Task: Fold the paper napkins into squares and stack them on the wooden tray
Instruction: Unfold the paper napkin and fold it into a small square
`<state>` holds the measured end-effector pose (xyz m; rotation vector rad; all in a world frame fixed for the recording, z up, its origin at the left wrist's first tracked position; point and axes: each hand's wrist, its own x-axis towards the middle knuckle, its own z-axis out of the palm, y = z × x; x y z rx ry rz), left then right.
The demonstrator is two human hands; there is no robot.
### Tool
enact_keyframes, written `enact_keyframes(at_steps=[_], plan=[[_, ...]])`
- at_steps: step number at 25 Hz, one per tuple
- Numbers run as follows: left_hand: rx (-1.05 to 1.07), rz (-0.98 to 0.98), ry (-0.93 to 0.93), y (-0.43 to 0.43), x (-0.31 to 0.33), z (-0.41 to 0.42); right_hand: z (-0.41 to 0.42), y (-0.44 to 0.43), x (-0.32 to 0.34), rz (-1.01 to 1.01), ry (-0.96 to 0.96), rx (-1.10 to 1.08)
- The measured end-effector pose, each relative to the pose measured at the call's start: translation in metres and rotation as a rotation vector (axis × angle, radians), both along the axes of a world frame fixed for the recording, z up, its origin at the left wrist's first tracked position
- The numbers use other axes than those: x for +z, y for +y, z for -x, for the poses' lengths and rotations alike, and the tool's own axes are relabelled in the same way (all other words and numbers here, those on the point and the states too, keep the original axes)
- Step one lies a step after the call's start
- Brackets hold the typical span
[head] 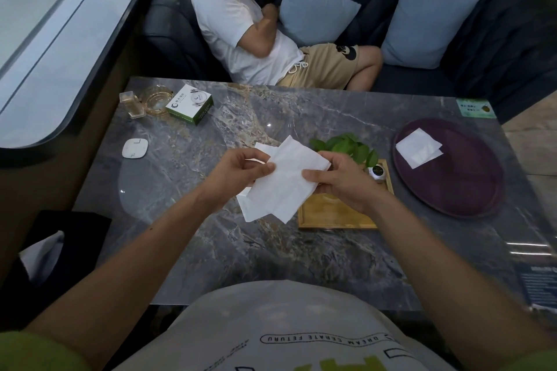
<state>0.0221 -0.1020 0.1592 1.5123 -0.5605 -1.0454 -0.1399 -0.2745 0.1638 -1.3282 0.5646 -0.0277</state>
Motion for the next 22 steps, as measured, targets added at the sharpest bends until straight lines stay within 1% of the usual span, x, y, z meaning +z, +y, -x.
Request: enact_keyframes(at_steps=[4,8,12,16,22], plan=[[-0.061,-0.043,0.063,0.001,-0.004,-0.001,-0.003,-0.001,-0.001,-0.034,-0.028,-0.092],[-0.115,-0.03,0.094,0.001,-0.004,0.001,-0.006,0.002,0.0,-0.063,-0.054,-0.111],[-0.056,0.007,0.093,-0.003,-0.004,0.002,-0.006,0.004,0.002,-0.104,-0.088,-0.124],[0.025,0.022,0.098,-0.005,-0.005,0.002,0.0,0.007,0.0,-0.096,-0.049,-0.08],[0.022,0.051,0.136,0.0,-0.01,-0.003,0.005,0.001,0.004,-0.062,-0.047,-0.132]])
